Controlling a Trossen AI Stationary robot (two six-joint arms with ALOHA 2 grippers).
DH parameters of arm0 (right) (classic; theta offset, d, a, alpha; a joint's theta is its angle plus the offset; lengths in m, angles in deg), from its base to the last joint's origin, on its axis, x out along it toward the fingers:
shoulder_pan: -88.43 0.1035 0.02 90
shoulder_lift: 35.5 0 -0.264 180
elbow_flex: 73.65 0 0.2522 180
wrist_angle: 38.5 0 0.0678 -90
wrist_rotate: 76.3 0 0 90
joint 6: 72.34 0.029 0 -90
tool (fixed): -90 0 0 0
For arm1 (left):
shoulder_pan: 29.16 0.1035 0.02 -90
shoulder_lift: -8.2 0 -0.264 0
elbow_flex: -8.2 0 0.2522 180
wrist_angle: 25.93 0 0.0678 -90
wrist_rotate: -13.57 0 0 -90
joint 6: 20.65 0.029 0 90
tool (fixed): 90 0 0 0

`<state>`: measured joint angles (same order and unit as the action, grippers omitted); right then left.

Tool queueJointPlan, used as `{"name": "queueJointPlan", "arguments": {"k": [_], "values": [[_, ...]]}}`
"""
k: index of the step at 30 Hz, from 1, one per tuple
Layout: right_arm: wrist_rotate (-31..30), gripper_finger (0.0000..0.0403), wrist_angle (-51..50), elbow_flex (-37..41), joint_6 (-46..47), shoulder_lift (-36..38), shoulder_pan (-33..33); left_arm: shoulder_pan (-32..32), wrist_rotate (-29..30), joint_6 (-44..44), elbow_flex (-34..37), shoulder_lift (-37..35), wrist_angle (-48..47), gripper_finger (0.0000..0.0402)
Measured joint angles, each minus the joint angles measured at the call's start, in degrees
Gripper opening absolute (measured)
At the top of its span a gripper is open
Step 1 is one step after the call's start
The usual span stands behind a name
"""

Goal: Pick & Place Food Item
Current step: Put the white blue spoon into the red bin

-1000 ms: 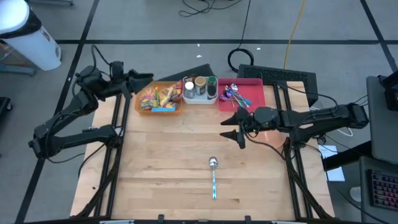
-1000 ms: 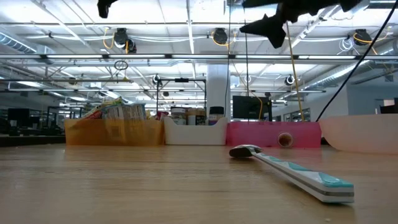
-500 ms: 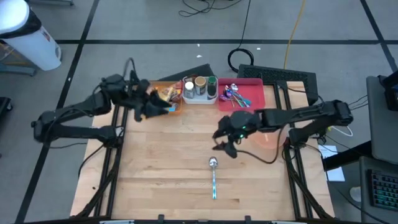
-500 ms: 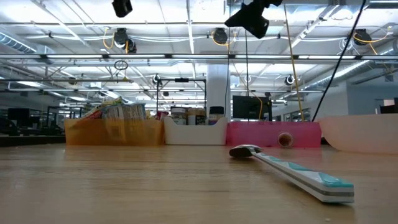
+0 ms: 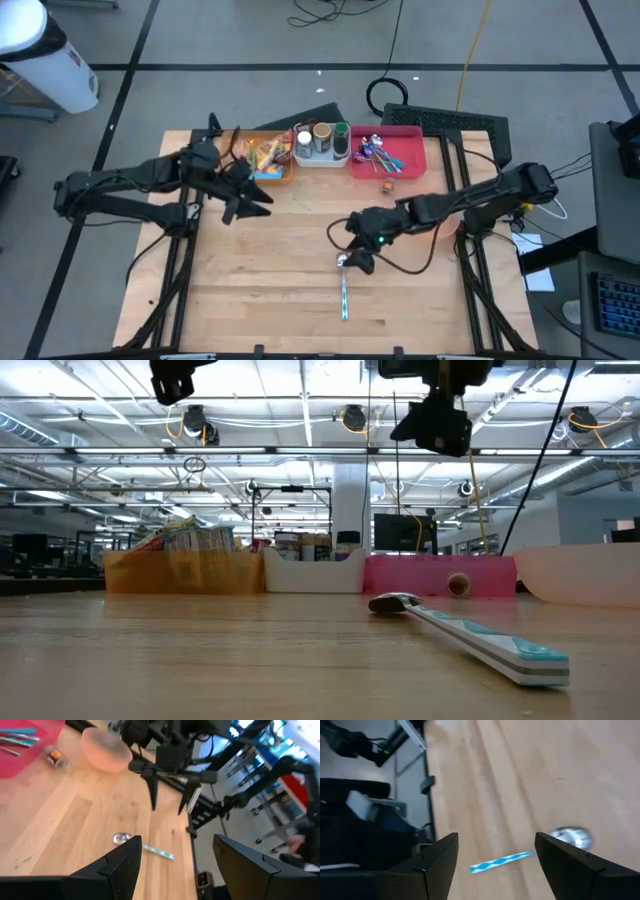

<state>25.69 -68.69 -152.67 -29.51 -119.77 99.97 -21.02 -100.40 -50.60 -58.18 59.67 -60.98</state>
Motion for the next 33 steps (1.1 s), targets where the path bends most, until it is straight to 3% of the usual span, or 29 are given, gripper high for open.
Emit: {"name": "queueJointPlan", "arguments": {"k": [7, 16, 21, 33], "values": [[-3.18, 0.0256, 10.9, 8.58, 9.81, 0.04, 5.86, -7.99, 8.32, -1.95, 0.11, 3.3, -0.92, 0.025], [-16.83, 0.0253, 29.19, 20.43, 25.95, 0.02, 10.71, -17.48, 17.67, -11.11, 0.0, 9.21, 12.33, 0.025], [-21.92, 0.0237, 30.28, 21.44, 27.61, -0.38, 11.73, -21.73, 22.06, -15.96, 0.0, 12.98, 18.73, 0.025], [-21.16, 0.0206, 37.38, 21.42, 28.52, -9.4, 15.64, -27.74, 27.01, -21.34, 0.02, 19.53, 24.88, 0.025]]}}
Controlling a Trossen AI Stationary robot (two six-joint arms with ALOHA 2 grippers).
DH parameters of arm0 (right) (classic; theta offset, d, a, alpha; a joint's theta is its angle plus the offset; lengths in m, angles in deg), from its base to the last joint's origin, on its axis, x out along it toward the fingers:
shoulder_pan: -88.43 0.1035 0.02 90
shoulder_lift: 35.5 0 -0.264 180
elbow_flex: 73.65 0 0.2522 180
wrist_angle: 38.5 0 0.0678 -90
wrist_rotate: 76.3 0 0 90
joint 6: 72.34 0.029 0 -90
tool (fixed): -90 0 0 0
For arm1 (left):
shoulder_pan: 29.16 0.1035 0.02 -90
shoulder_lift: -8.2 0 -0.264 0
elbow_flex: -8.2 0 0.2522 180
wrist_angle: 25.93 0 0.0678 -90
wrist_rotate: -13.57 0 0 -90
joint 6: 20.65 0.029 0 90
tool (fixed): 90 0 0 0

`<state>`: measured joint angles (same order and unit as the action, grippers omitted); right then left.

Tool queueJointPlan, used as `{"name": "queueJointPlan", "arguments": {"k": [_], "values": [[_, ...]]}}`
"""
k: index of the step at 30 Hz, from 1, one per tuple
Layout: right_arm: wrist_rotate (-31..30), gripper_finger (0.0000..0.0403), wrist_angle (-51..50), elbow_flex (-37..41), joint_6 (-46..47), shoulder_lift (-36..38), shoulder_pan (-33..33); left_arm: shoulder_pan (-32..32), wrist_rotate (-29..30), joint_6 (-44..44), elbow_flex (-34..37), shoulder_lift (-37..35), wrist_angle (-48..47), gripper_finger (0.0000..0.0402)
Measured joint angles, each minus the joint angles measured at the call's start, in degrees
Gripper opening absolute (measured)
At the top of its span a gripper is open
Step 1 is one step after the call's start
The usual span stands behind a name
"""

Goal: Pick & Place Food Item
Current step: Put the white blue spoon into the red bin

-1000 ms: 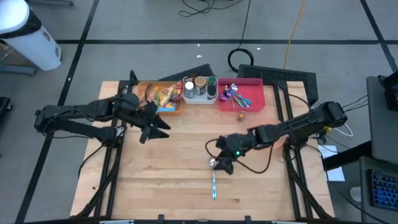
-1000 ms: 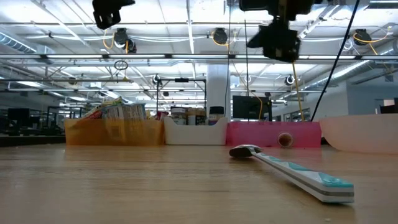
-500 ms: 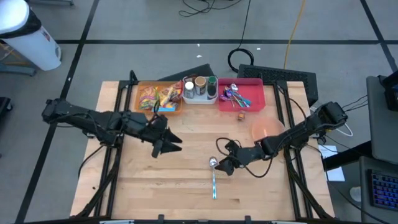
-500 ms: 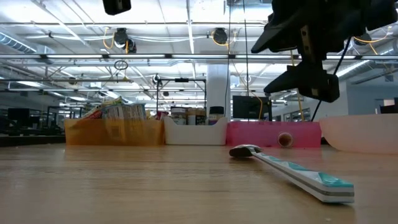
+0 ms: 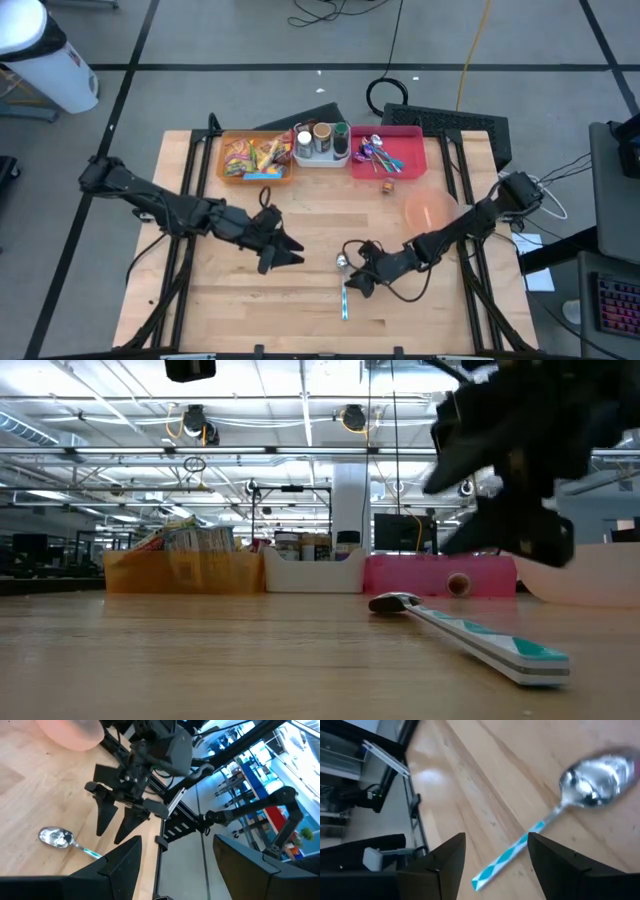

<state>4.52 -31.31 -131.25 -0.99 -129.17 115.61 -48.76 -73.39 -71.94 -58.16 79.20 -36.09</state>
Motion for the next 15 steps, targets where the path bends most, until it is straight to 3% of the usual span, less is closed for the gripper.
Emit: {"name": "queueJointPlan", "arguments": {"k": [15], "values": [[-1.5, 0.0205, 0.83, -1.18, 6.71, -8.47, -0.71, -1.57, 3.7, -0.35, 0.0, 0.03, 0.61, 0.025]]}}
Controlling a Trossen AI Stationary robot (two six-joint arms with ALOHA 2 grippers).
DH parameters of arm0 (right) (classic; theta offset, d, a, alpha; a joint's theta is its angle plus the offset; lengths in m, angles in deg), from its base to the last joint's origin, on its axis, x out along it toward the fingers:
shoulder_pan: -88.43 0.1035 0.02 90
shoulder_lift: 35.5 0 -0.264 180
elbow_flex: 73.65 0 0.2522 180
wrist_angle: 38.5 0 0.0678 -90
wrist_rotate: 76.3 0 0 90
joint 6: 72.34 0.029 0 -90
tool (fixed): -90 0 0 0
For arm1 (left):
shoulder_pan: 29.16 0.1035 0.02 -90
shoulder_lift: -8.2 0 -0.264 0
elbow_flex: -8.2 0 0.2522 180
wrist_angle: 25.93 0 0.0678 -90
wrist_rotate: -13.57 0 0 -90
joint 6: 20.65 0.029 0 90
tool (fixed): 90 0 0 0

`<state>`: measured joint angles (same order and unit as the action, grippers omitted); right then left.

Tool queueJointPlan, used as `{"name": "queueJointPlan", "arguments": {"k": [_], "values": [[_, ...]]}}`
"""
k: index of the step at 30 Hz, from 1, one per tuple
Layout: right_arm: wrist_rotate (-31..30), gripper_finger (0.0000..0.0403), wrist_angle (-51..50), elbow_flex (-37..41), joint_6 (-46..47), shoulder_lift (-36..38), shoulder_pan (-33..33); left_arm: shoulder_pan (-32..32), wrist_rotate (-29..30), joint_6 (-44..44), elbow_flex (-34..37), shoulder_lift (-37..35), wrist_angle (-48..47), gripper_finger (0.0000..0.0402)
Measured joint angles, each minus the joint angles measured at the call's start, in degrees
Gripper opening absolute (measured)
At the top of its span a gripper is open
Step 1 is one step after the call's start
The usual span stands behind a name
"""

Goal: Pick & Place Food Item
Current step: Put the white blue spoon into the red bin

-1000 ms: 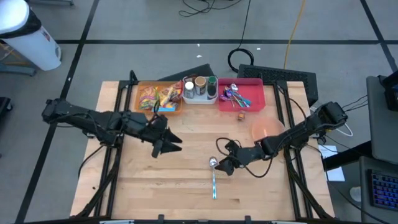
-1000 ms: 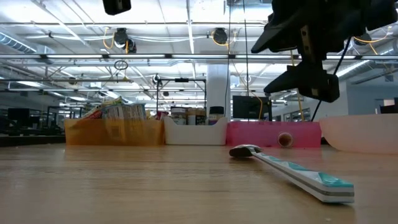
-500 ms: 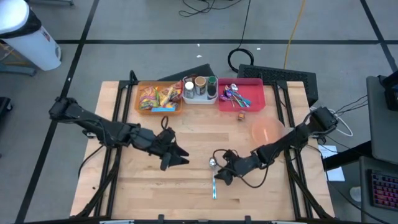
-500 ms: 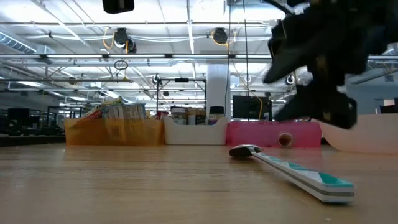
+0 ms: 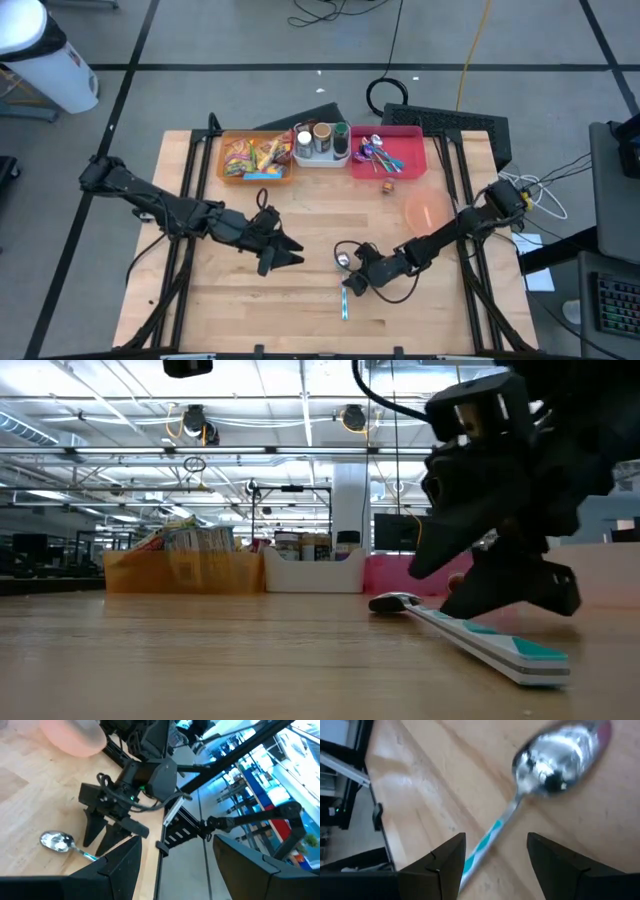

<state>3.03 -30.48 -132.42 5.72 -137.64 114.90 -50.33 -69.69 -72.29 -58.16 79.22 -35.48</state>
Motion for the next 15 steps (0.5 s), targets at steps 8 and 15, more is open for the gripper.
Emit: {"name": "queueJointPlan", "arguments": {"k": [8, 15], "values": [[-0.07, 0.0205, -1.93, -1.56, -4.66, -0.2, -4.32, 0.03, 1.43, -0.04, 0.0, 0.0, -0.02, 0.025], [0.33, 0.0205, -2.51, -1.75, -4.96, -1.93, -5.21, 0.03, 1.91, -0.87, 0.0, 0.0, -0.03, 0.025]]}}
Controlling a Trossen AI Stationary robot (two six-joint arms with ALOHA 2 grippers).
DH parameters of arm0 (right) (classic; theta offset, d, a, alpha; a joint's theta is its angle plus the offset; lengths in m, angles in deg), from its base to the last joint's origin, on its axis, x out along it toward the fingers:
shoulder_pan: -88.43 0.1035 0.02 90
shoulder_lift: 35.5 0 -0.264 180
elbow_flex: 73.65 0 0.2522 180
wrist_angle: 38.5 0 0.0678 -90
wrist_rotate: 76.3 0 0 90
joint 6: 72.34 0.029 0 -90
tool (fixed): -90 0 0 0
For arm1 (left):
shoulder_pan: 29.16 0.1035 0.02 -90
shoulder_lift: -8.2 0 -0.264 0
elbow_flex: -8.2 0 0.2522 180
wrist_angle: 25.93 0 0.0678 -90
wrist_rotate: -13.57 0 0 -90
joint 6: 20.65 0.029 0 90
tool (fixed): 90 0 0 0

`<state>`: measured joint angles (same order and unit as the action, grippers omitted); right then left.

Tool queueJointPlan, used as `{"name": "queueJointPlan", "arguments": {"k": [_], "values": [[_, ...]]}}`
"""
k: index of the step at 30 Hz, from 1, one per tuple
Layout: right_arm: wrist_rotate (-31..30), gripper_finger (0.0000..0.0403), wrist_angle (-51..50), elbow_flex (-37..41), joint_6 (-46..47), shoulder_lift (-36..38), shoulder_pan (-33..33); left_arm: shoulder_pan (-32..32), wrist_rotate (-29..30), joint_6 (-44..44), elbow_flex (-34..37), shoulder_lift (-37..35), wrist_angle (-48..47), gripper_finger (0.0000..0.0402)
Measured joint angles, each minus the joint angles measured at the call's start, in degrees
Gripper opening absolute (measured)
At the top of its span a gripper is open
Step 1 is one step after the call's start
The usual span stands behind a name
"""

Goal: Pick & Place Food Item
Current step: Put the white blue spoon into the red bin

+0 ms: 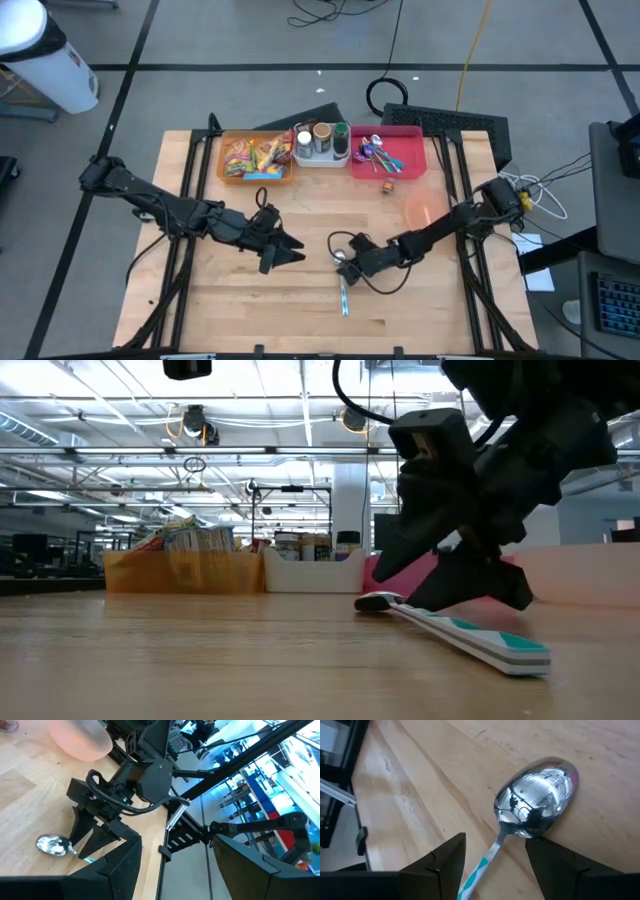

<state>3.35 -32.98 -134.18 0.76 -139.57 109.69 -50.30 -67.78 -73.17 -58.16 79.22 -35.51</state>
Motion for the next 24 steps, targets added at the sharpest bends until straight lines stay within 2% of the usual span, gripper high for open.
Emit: {"name": "queueJointPlan", "arguments": {"k": [8, 15, 20, 24], "values": [[0.77, 0.0195, 0.73, -5.93, -0.8, -6.72, -0.33, 0.24, 0.46, -0.21, 0.0, -0.02, -0.12, 0.025], [1.66, 0.0158, -8.75, -13.86, -4.85, -11.14, -0.36, 0.28, 0.5, -0.72, 0.0, -0.02, -0.15, 0.025], [2.46, 0.0114, -13.34, -14.99, -5.54, -11.25, -1.28, 0.28, 0.5, -0.74, 0.0, -0.02, -0.13, 0.025], [2.69, 0.0056, -13.28, -14.95, -6.9, -11.23, -1.7, 0.28, 0.48, -0.72, 0.0, -0.04, -0.13, 0.025]]}}
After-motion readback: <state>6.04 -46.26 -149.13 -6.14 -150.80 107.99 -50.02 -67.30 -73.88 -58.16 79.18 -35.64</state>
